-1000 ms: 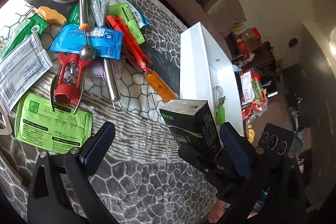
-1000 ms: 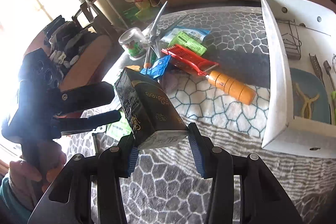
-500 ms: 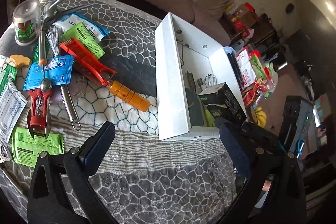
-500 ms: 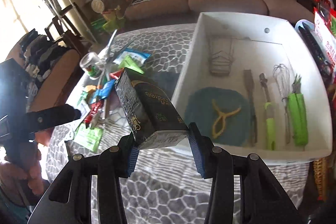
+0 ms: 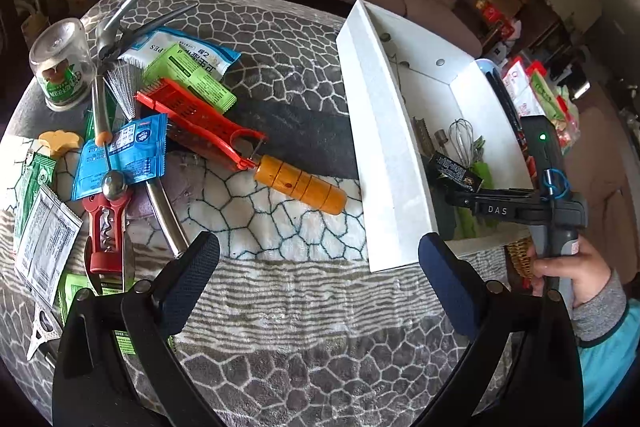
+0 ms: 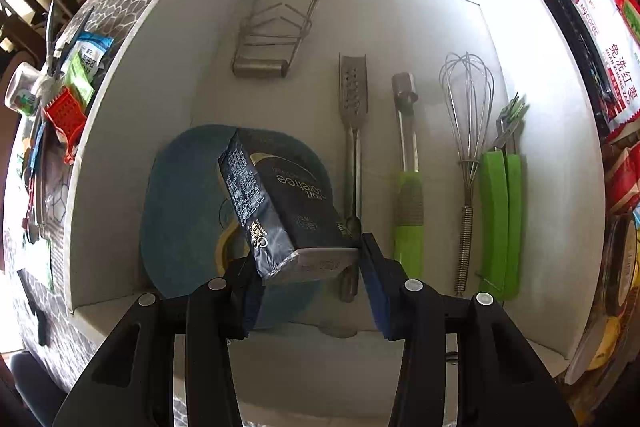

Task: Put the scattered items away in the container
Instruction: 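Carry the black coffee box into the white box with the right tool and release, then grasp the metal-handled wire brush by its handle with the right tool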

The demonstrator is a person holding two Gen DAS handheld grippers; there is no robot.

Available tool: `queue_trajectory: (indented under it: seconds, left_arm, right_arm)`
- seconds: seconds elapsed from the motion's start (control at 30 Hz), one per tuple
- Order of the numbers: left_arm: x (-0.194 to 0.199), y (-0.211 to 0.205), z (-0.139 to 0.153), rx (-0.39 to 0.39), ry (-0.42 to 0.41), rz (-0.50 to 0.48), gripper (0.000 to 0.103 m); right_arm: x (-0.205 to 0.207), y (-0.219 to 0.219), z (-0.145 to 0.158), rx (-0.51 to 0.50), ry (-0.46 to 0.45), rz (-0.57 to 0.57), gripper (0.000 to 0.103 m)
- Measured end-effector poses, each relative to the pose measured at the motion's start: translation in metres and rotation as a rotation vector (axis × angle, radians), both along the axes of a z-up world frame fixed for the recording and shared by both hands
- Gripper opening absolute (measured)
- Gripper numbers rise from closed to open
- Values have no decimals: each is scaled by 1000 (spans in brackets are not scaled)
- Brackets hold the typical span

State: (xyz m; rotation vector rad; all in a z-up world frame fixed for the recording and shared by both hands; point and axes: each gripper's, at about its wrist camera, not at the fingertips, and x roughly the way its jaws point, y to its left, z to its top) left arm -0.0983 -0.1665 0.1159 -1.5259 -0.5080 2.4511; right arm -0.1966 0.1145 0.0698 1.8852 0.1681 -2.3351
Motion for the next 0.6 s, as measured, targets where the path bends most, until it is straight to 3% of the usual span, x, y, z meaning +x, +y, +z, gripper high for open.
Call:
queue_trajectory:
  seconds: [0.17,0.23,0.3,0.47,0.6]
  left_arm:
    - [4,-19,-12,-2,-29,25,100]
    - [6,-26,-13,-5,-32,32,100]
    - [8,-34,-15,-6,-35,45,100]
    - [11,-49,-16,-8,-41,74,100]
    - [13,-67,-16,-6,-33,111,100]
  right_arm:
    - [7,-11,3,-58,-31,28,53]
    - [13,-12,14,-100,-16,46,67]
    - [19,-11,25,-100,4,50,74]
    - [27,-7,53,-135,77,23,74]
    - [35,-26,85,-267,186,38,74]
